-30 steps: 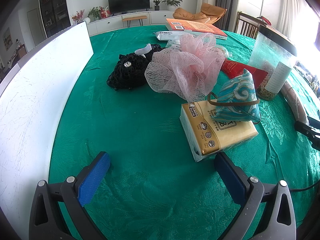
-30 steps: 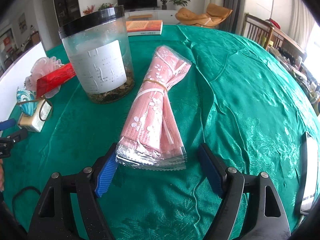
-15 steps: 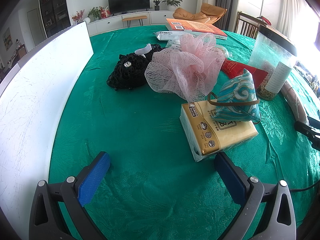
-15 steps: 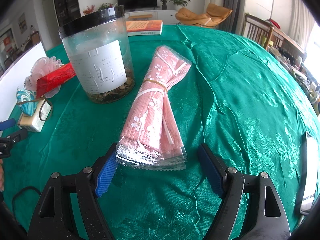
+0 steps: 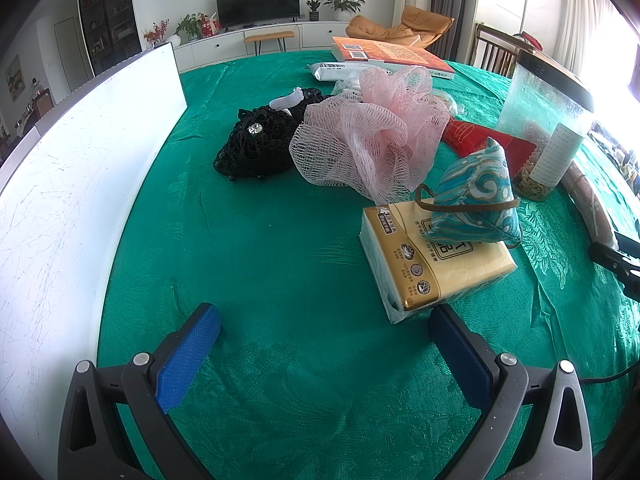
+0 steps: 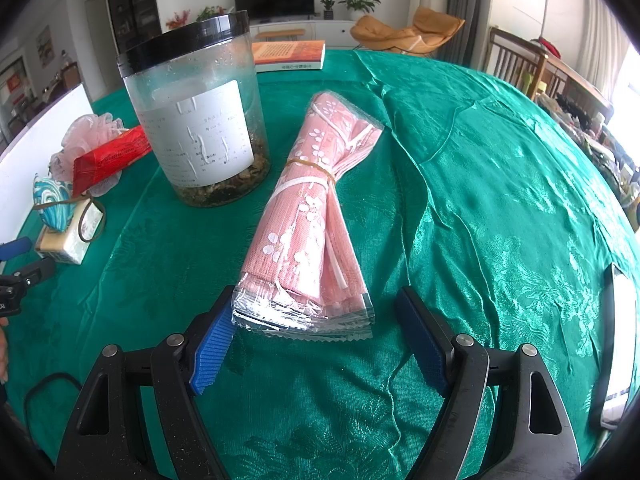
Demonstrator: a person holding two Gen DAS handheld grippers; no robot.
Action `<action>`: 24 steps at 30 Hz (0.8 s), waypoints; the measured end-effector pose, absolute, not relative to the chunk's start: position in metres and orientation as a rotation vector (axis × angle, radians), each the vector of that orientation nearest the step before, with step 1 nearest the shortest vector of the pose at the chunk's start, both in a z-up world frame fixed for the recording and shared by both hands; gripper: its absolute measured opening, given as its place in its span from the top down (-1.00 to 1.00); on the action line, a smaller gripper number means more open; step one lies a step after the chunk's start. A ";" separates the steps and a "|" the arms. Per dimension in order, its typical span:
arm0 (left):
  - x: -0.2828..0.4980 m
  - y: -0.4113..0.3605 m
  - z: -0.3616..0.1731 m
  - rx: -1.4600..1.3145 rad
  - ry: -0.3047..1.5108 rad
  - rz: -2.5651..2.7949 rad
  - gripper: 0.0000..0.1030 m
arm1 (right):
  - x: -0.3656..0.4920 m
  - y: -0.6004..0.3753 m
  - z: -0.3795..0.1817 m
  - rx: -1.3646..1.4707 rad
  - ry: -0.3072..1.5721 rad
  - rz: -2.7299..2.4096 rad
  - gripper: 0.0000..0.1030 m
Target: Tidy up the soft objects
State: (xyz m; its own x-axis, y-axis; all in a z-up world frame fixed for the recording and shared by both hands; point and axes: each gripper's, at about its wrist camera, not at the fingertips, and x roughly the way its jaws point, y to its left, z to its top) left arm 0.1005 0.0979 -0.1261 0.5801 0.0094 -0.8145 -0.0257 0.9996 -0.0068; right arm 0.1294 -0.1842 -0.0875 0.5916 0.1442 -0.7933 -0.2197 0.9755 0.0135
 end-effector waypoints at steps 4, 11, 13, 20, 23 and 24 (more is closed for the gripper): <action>0.100 0.098 -0.126 -0.019 0.952 0.021 -1.00 | 0.129 -0.184 -0.088 -0.089 0.914 0.212 -0.58; 0.101 0.097 -0.126 -0.018 0.952 0.028 -1.00 | 0.129 -0.183 -0.087 -0.090 0.914 0.214 -0.60; 0.101 0.097 -0.126 -0.018 0.952 0.028 -1.00 | 0.129 -0.183 -0.087 -0.090 0.914 0.214 -0.60; 0.101 0.098 -0.124 -0.011 1.003 0.003 -1.00 | 0.129 -0.183 -0.088 -0.090 0.914 0.214 -0.61; 0.100 0.114 -0.104 -0.125 0.967 -0.012 -0.99 | 0.129 -0.183 -0.088 -0.090 0.914 0.214 -0.61; 0.101 0.122 -0.093 -0.182 0.930 -0.024 -0.99 | 0.129 -0.183 -0.088 -0.090 0.914 0.214 -0.61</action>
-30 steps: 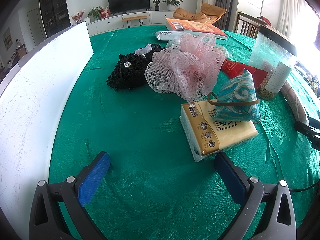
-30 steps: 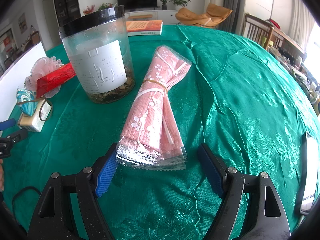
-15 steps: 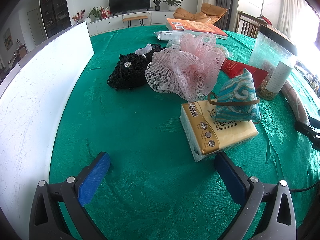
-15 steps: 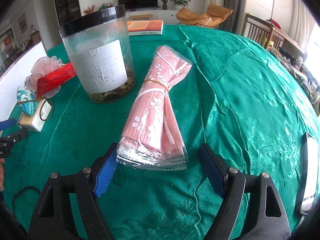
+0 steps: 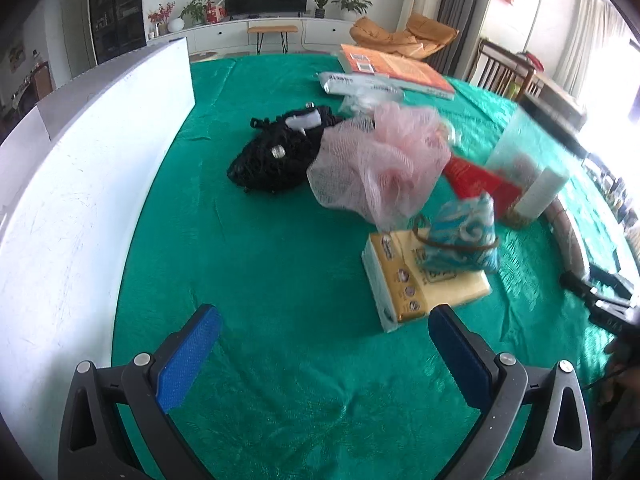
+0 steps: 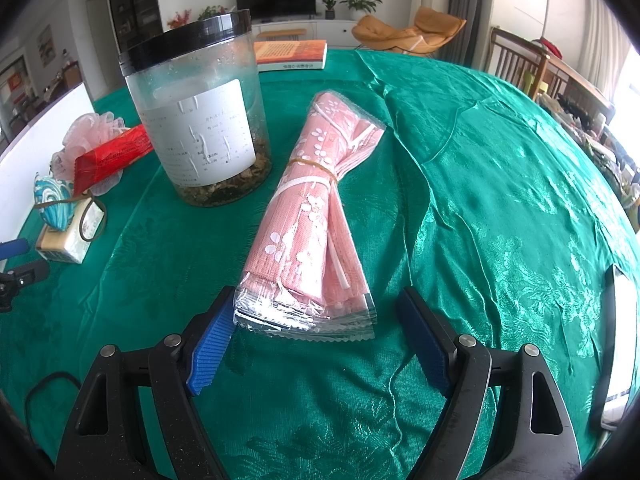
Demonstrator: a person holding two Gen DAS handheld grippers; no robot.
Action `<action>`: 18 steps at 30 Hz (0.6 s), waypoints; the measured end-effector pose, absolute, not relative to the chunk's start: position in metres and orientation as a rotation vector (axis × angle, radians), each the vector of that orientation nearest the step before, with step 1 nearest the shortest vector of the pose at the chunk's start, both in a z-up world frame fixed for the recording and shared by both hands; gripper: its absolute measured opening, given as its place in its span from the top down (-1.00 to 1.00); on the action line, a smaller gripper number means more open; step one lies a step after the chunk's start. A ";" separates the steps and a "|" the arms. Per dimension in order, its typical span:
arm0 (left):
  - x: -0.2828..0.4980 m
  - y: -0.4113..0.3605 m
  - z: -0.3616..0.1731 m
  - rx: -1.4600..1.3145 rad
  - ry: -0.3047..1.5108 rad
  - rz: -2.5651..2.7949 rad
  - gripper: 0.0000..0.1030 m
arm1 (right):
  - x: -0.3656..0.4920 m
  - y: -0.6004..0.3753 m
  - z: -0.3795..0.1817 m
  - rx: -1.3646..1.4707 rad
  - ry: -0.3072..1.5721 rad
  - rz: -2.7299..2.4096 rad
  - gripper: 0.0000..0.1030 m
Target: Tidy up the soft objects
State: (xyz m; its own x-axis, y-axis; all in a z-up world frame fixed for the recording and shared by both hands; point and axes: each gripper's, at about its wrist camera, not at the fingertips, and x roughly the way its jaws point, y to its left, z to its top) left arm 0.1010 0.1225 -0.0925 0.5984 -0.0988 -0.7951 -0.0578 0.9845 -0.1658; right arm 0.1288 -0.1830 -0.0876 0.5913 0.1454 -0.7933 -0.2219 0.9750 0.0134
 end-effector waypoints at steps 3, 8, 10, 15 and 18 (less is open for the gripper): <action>0.127 0.144 -0.057 -0.300 0.854 -0.048 -0.99 | 0.129 -0.183 -0.088 -0.090 0.914 0.214 -0.61; 0.228 0.159 -0.051 -0.269 0.959 0.012 -0.99 | 0.129 -0.183 -0.088 -0.090 0.914 0.215 -0.63; 0.263 0.162 -0.068 -0.235 1.045 0.054 -0.92 | 0.129 -0.183 -0.088 -0.090 0.914 0.215 -0.63; 0.291 0.148 -0.108 -0.161 1.204 0.013 -0.76 | 0.129 -0.183 -0.088 -0.089 0.914 0.215 -0.63; 0.287 0.155 -0.109 -0.207 1.192 -0.009 0.20 | 0.130 -0.182 -0.088 -0.090 0.914 0.218 -0.64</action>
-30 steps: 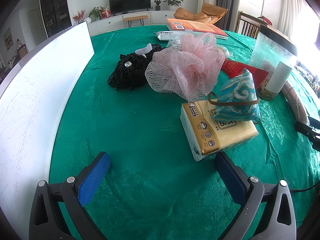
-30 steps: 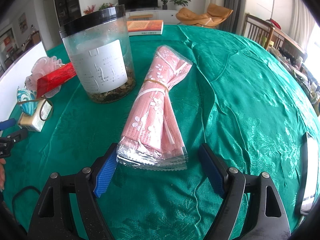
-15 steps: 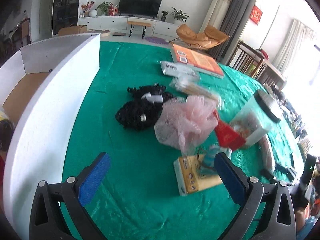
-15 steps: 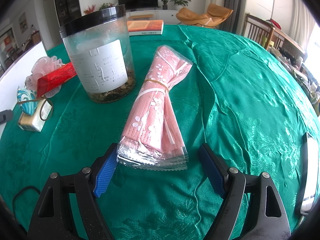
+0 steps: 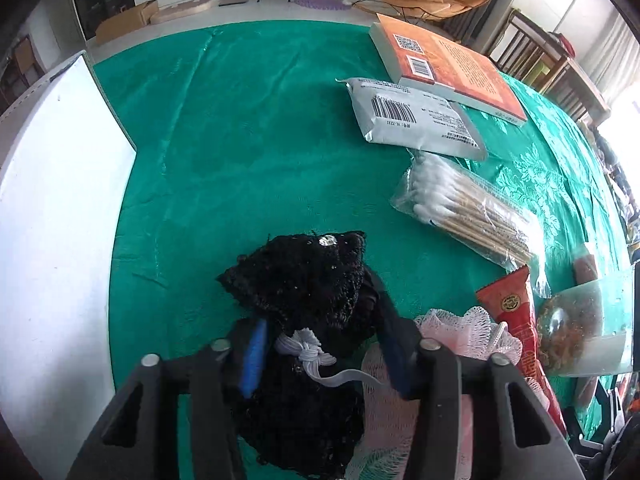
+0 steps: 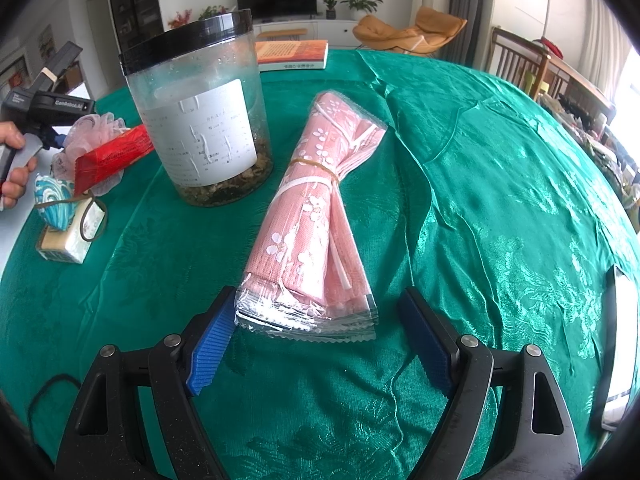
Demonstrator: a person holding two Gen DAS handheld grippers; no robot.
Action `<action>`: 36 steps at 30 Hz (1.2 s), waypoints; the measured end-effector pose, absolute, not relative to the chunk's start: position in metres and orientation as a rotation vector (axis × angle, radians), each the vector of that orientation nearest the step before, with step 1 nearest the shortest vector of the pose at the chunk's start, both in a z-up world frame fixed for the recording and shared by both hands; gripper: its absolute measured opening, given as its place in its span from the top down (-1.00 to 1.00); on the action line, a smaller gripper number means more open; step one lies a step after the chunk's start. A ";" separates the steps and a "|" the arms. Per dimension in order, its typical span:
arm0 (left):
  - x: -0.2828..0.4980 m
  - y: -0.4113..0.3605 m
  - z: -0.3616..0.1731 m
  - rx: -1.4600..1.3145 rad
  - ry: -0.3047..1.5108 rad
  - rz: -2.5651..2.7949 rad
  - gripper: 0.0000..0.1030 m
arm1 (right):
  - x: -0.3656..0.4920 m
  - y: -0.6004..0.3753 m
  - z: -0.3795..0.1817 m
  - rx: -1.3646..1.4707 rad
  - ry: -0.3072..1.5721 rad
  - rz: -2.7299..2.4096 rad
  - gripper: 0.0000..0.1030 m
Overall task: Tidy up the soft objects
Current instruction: 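Grasp the black lace cloth with the left tool while the right tool regrasps the pink bundle, then carry the black lace and pink bundle into the white box and release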
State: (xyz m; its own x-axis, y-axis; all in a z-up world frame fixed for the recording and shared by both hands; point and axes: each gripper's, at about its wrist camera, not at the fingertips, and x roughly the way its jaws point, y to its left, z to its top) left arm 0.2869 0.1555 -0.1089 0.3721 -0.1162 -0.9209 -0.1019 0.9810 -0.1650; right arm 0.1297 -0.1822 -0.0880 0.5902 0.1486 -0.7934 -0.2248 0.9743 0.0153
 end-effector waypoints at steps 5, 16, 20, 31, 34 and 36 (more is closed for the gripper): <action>0.274 0.192 -0.085 -0.330 1.068 0.047 0.36 | 0.135 -0.188 -0.081 -0.009 0.940 0.272 -0.62; 0.230 0.207 -0.017 -0.420 0.830 -0.001 0.36 | 0.263 -0.183 -0.075 0.154 1.147 0.240 0.30; 0.190 0.205 0.016 -0.413 0.742 -0.064 0.36 | 0.257 -0.192 -0.054 0.137 1.081 0.190 0.56; 0.056 0.292 0.065 -0.441 0.656 0.037 0.36 | 0.200 -0.117 0.088 0.074 0.854 0.421 0.56; 0.024 0.325 0.063 -0.363 0.675 0.177 0.36 | 0.176 -0.045 0.108 0.093 0.865 0.615 0.56; 0.005 0.342 0.060 -0.312 0.685 0.262 0.35 | 0.159 0.009 0.114 0.107 0.882 0.747 0.56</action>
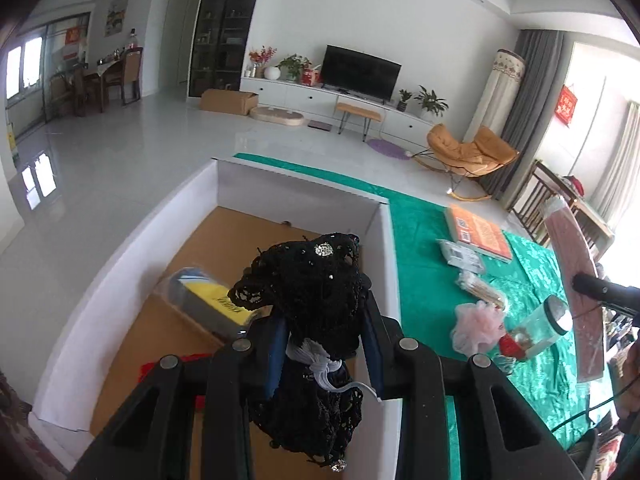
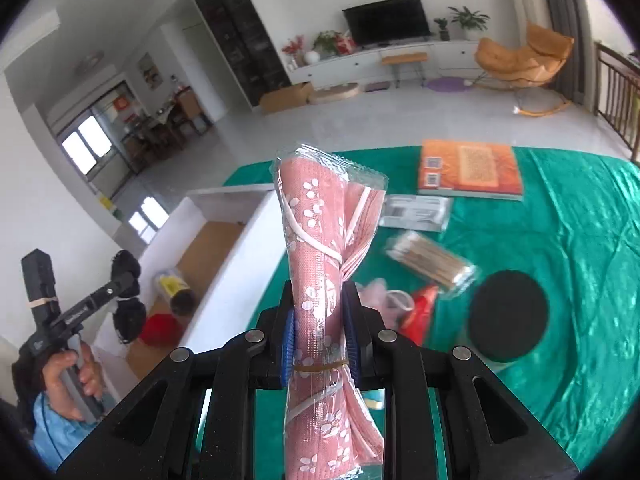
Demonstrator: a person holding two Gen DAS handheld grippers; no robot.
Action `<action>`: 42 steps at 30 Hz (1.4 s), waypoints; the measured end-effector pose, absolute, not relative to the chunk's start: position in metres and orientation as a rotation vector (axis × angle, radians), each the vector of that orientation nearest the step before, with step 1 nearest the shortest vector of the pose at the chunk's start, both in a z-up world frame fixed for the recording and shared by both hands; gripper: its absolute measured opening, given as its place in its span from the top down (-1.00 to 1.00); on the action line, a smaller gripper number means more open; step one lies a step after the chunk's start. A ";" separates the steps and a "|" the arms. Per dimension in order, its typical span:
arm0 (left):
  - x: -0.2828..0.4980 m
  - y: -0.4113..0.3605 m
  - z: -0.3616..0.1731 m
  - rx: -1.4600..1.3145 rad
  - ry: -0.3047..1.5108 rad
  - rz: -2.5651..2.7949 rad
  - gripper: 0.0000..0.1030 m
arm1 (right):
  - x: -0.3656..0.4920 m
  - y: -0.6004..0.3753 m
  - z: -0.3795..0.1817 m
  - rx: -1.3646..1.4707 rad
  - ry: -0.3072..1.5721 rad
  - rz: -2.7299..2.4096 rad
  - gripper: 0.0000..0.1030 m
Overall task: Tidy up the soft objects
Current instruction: 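Carry the black lace and pink bundle into the white box and release, then return both tools above the table near the remaining items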
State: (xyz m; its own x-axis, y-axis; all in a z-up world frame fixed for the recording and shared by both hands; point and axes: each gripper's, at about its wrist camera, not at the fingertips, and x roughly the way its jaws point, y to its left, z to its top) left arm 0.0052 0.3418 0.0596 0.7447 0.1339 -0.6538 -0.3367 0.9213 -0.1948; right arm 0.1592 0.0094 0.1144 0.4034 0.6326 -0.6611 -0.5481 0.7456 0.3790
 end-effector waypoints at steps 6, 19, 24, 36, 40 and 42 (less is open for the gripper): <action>-0.028 0.365 0.041 -0.279 0.697 0.427 -0.70 | 0.104 0.152 0.101 0.240 0.975 1.134 -0.12; -0.009 0.240 0.044 -0.238 0.573 0.154 -0.91 | 0.096 0.025 0.005 -0.138 0.817 0.704 -0.48; 0.026 0.152 0.001 -0.203 0.727 -0.048 -0.93 | 0.104 -0.075 -0.046 -0.147 0.866 0.444 -0.48; 0.094 0.110 -0.111 -0.049 0.904 0.002 -0.93 | 0.113 -0.150 -0.084 -0.064 0.906 0.258 -0.48; 0.098 0.116 -0.121 -0.061 0.931 -0.002 -0.94 | 0.105 -0.146 -0.088 -0.113 0.906 0.243 -0.56; 0.099 0.115 -0.122 -0.058 0.937 -0.003 -0.98 | 0.107 -0.147 -0.089 -0.111 0.908 0.245 -0.59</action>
State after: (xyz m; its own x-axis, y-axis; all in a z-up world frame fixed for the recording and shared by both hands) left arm 0.0990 0.1150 -0.1225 0.5920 -0.0277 -0.8054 -0.0228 0.9984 -0.0511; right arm 0.1067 -0.1471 -0.0890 0.5901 0.1628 -0.7907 -0.2565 0.9665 0.0076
